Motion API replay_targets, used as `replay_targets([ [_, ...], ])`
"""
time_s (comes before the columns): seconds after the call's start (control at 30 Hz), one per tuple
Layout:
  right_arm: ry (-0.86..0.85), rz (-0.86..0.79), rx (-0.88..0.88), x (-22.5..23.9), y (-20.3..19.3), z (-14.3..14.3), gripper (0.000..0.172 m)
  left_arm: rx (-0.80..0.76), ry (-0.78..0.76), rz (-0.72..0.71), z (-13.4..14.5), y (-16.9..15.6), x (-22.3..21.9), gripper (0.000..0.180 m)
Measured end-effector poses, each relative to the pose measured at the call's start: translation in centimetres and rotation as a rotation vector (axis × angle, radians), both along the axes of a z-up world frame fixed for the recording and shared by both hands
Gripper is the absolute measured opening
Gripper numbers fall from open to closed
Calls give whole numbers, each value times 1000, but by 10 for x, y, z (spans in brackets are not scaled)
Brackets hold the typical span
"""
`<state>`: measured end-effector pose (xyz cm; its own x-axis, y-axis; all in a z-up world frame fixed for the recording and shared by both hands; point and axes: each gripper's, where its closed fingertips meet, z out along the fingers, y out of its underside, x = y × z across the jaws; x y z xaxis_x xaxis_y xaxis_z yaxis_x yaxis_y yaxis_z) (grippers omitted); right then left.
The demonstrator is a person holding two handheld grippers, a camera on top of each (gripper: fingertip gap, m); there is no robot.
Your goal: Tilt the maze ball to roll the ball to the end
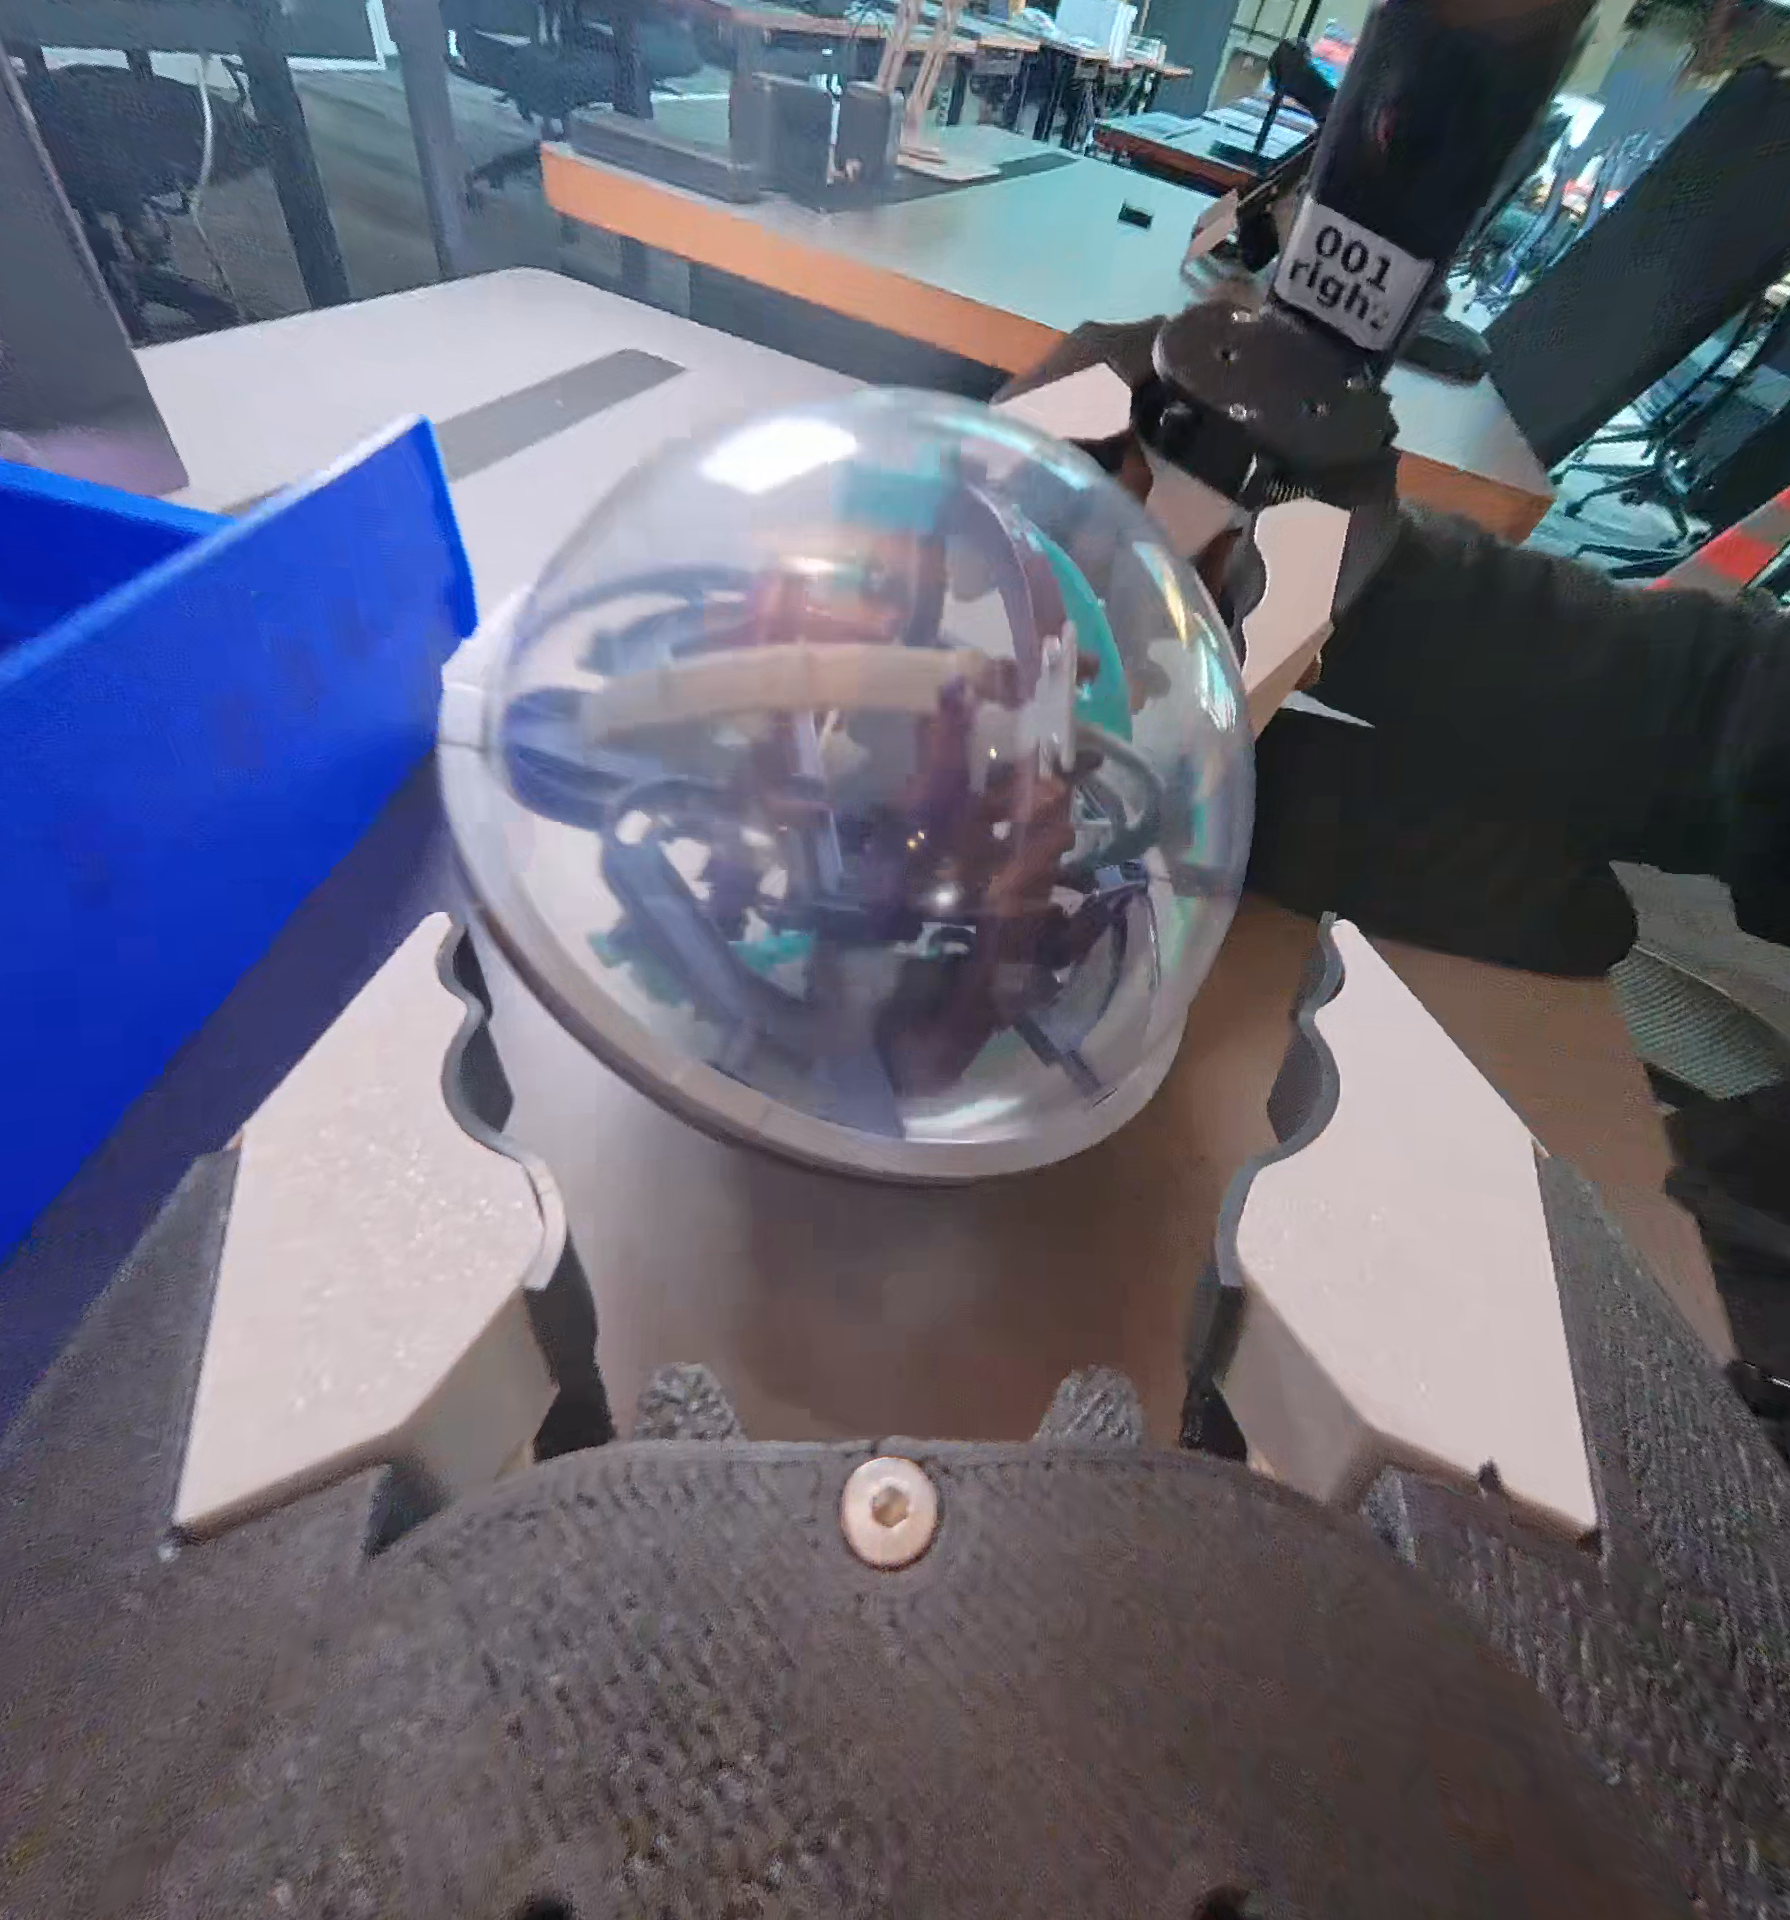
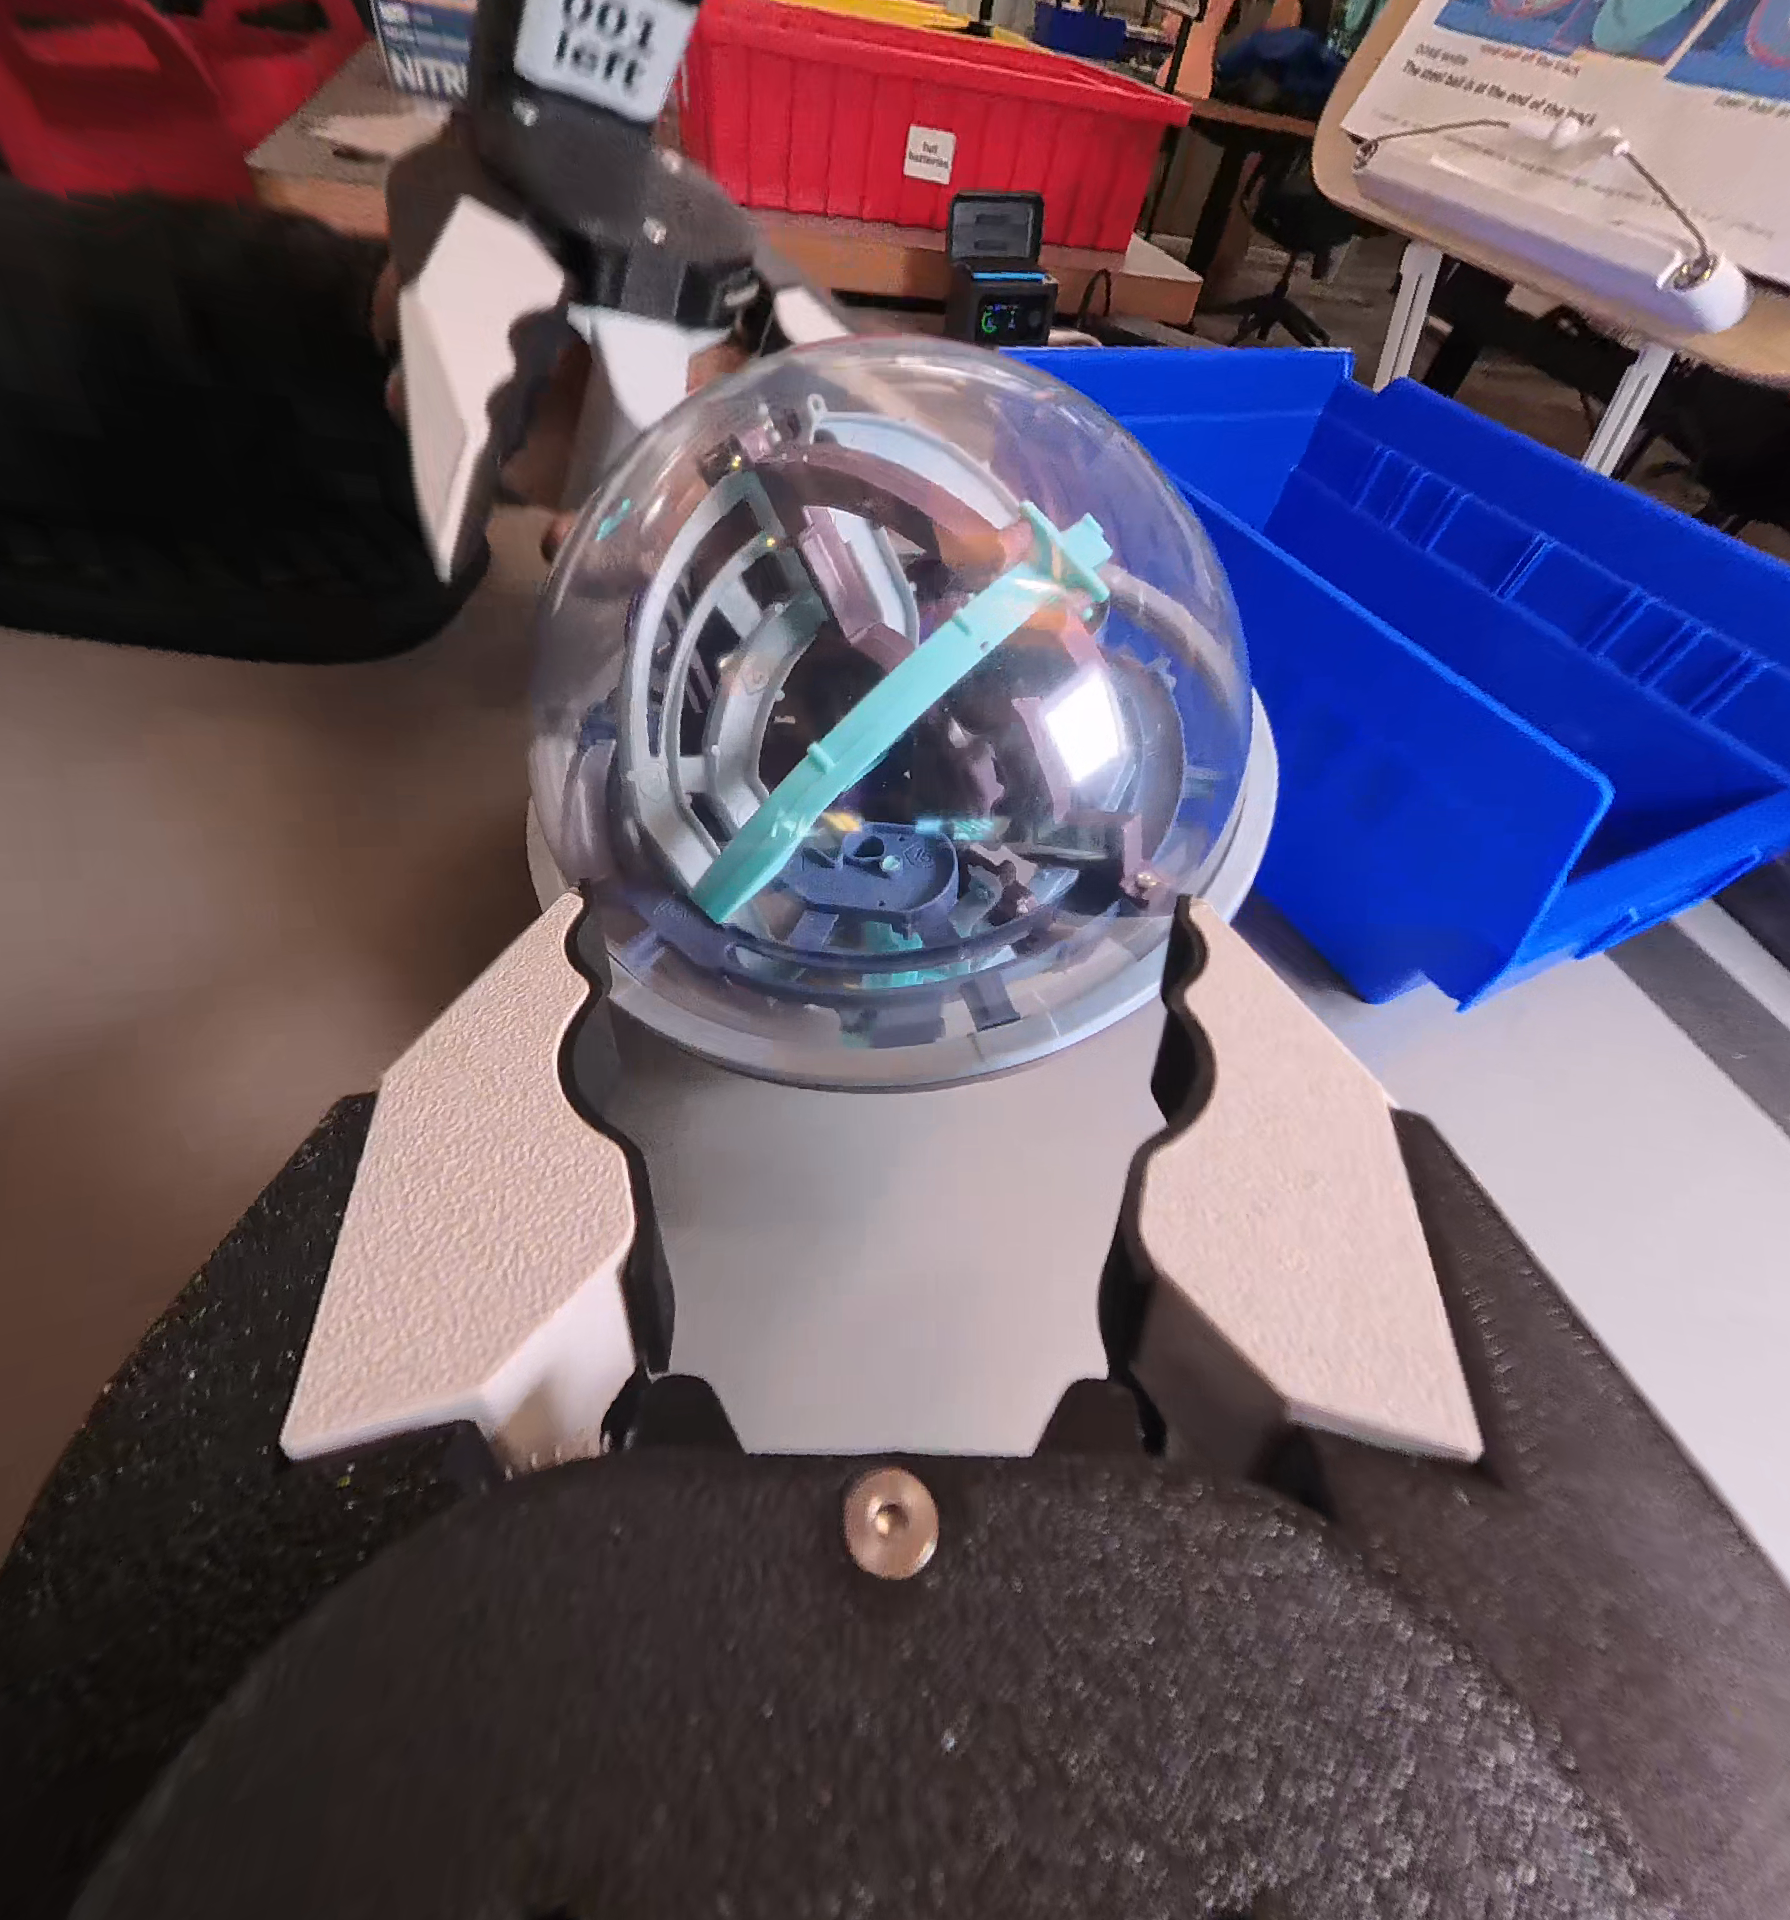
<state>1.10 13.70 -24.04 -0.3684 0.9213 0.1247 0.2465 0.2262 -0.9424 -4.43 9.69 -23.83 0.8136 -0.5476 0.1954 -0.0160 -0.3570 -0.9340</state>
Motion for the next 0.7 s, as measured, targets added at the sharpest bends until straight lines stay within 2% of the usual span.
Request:
replay_targets([
  [0.1, -9, -10, -69, 0, 1, -3, 103, -6, 29, 31, -12, 9, 0, 145],
  [0.17, -27, -22, -91, 1, 1, -5, 102, -8, 1, 16, -9, 10, 0, 144],
  [0.47, -86, 26, -90, 8, -16, -19, 91, -82, -272, -52, 2, 2, -8, 140],
  [0.7, -32, 45, -135, 12, -19, -5, 88, -161, -463, -115, -3, -2, -9, 140],
])
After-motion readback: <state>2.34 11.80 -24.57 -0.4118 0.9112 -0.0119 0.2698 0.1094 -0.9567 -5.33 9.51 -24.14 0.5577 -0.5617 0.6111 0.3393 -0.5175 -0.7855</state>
